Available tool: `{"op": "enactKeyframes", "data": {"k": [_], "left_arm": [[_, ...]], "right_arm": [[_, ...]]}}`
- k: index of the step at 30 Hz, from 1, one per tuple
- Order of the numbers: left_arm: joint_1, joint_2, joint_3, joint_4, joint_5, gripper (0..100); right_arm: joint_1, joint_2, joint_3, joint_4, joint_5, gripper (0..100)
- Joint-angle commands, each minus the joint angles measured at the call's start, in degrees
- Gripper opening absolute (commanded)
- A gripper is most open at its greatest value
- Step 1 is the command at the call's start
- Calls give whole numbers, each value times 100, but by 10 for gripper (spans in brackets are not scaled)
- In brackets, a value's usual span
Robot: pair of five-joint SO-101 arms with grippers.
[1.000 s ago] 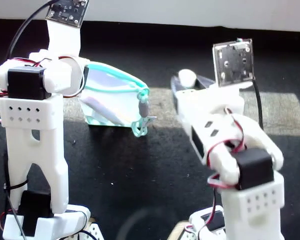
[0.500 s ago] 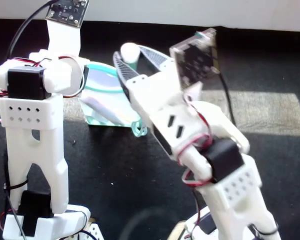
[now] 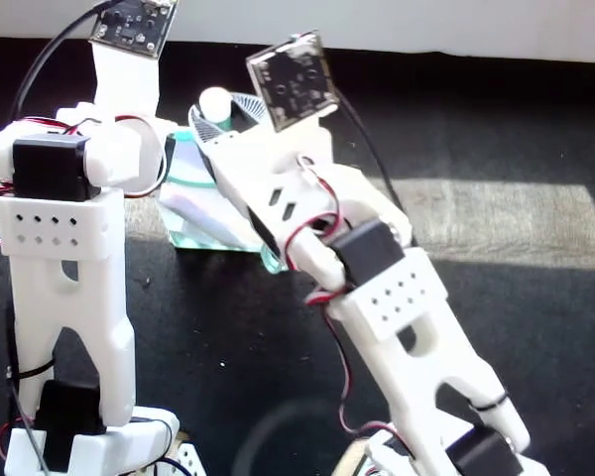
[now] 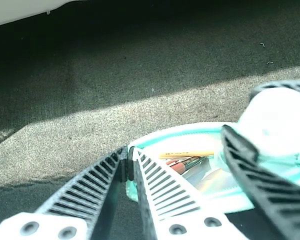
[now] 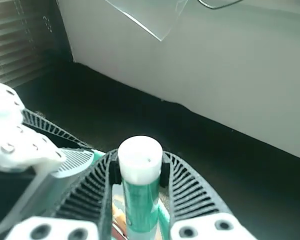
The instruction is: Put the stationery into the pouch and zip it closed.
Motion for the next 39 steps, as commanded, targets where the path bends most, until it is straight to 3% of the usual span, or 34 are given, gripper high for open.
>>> {"op": "enactKeyframes", "data": {"k": [1, 6, 13, 19, 27, 31, 39], "left_arm": [[171, 92, 101, 229, 70, 9], [171, 92, 101, 220, 70, 9], [171, 92, 101, 202, 70, 9], [171, 92, 101, 193, 70, 9], [171, 92, 101, 220, 70, 9], [171, 92, 101, 220, 70, 9], [171, 92, 101, 229, 70, 9]], "right_arm": [[-31, 136, -40, -136, -18, 6], [-127, 224, -22, -101, -18, 6], [-321, 233, -40, 699, -18, 24], [-303, 163, -338, 1411, -53, 239], [-286, -391, -1560, 1974, -44, 220], [101, -734, -1842, 2457, -53, 220], [251, -1174, -1842, 4690, -18, 220]]}}
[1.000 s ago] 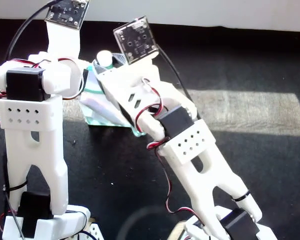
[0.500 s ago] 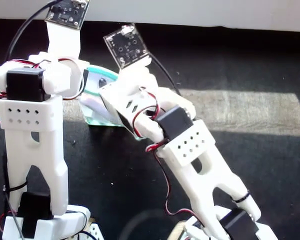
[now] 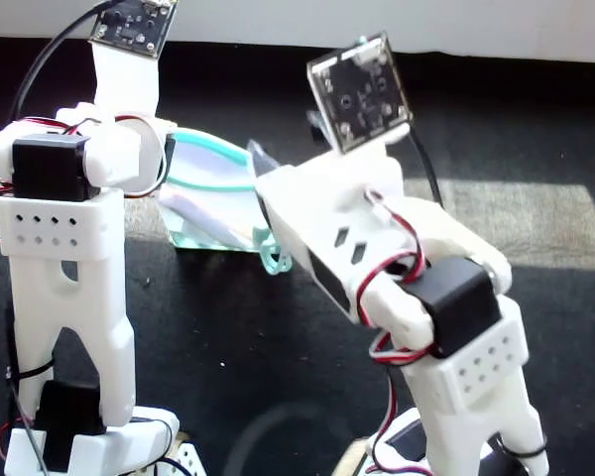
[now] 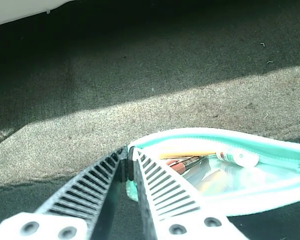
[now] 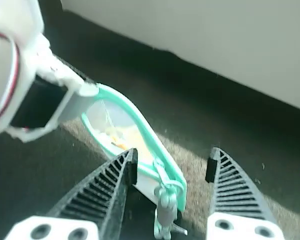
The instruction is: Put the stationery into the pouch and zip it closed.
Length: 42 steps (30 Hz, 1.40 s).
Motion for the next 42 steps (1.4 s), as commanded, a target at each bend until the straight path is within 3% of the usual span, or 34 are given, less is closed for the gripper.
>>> {"op": "enactKeyframes", "data": {"k": [1, 6, 12, 17, 21, 25, 29, 42], "left_arm": [[171, 92, 101, 229, 70, 9], [171, 92, 101, 229, 70, 9], [171, 92, 101, 229, 70, 9], [171, 92, 101, 229, 70, 9], [171, 92, 101, 229, 70, 9], [171, 92, 101, 229, 70, 9], [171, 92, 101, 229, 70, 9], [171, 40, -48, 185, 44, 9]], "right_arm": [[101, -145, -198, 813, -9, 220], [84, -154, 927, 787, -9, 223], [84, -207, 2642, -778, -9, 224], [101, -171, 3116, -1508, -9, 224], [224, -163, 3108, -1745, -9, 211], [391, -215, 2897, -1771, -9, 0], [611, -224, 2484, -1754, 79, 4], [963, -163, 1156, -2070, 1978, 7]]}}
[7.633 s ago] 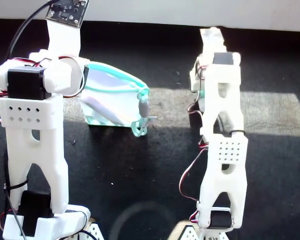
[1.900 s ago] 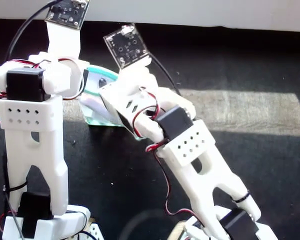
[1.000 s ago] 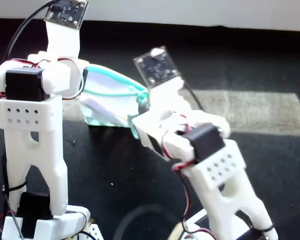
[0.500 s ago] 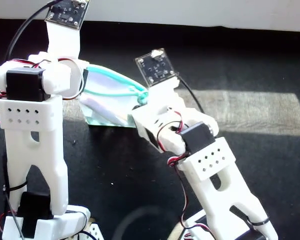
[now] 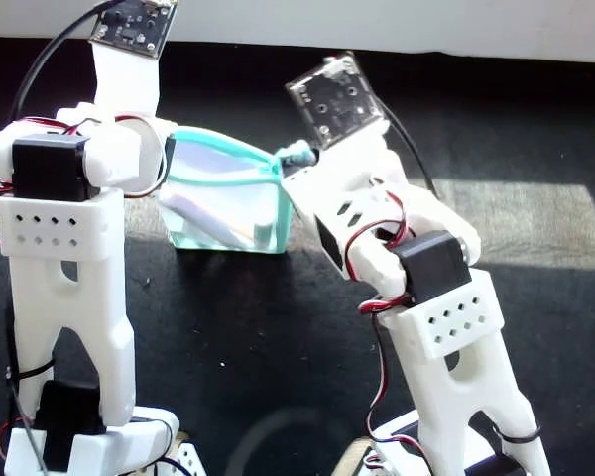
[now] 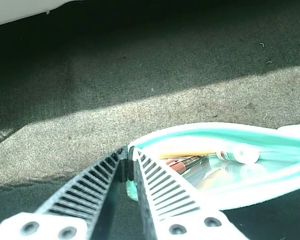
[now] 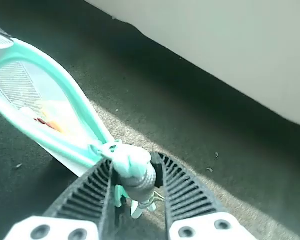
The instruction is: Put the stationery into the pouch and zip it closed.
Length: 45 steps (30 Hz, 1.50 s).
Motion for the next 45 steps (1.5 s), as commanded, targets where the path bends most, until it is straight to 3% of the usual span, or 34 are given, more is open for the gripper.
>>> {"op": "enactKeyframes", "data": {"k": [1, 10, 16, 21, 29, 33, 39, 42, 45], "left_arm": [[171, 40, -92, 185, 53, 9], [163, 31, -1165, 237, 70, 27], [-110, 4, -1288, 299, 79, 217], [-462, -655, -1886, 273, 79, 192], [-479, -2325, -2053, 316, 79, 189], [-321, -2949, -1015, 316, 88, 189], [787, -3565, 1675, 220, 79, 189], [963, -3609, 2870, -466, 79, 189], [875, -3618, 4004, -1767, 79, 189]], "right_arm": [[66, -110, -558, -453, 554, 7], [84, 295, -549, -593, 633, 7], [92, 699, -558, -593, 642, 7], [92, 954, -558, -611, 642, 7], [92, 1147, -611, -637, 624, 7], [92, 1147, -769, -629, 624, 7], [92, 1200, -1332, -629, 615, 7], [101, 1200, -1341, -593, 615, 7], [101, 1174, -1341, -541, 615, 7]]}}
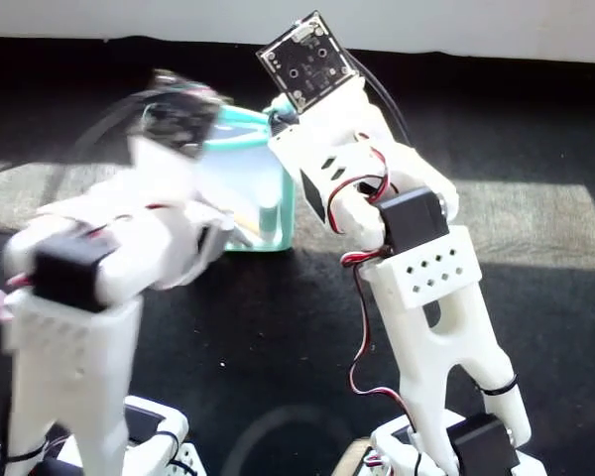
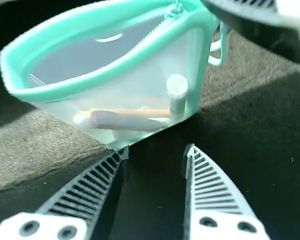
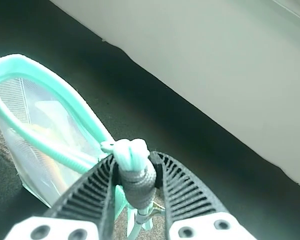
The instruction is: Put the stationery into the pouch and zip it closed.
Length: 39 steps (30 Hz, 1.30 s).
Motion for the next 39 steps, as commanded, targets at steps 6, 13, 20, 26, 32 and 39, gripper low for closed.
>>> {"op": "enactKeyframes", "data": {"k": [6, 13, 20, 26, 32, 39], "left_arm": [[-585, -136, 1921, -3007, 53, 189], [-875, -84, 2141, -4141, 114, 189], [-866, 31, 2132, -4712, 932, 189], [-857, 857, 1798, -4888, 949, 189], [-708, 1130, 1393, -4607, 958, 189], [145, 207, 1262, -2637, 958, 189]], "right_arm": [[136, -84, -382, 444, 105, 7], [576, -92, -391, 787, 114, 7], [558, -268, -505, 1165, 114, 7], [338, -919, -708, 1367, 114, 7], [365, -1059, -673, 1499, 114, 7], [374, -752, -673, 1473, 114, 7]]}}
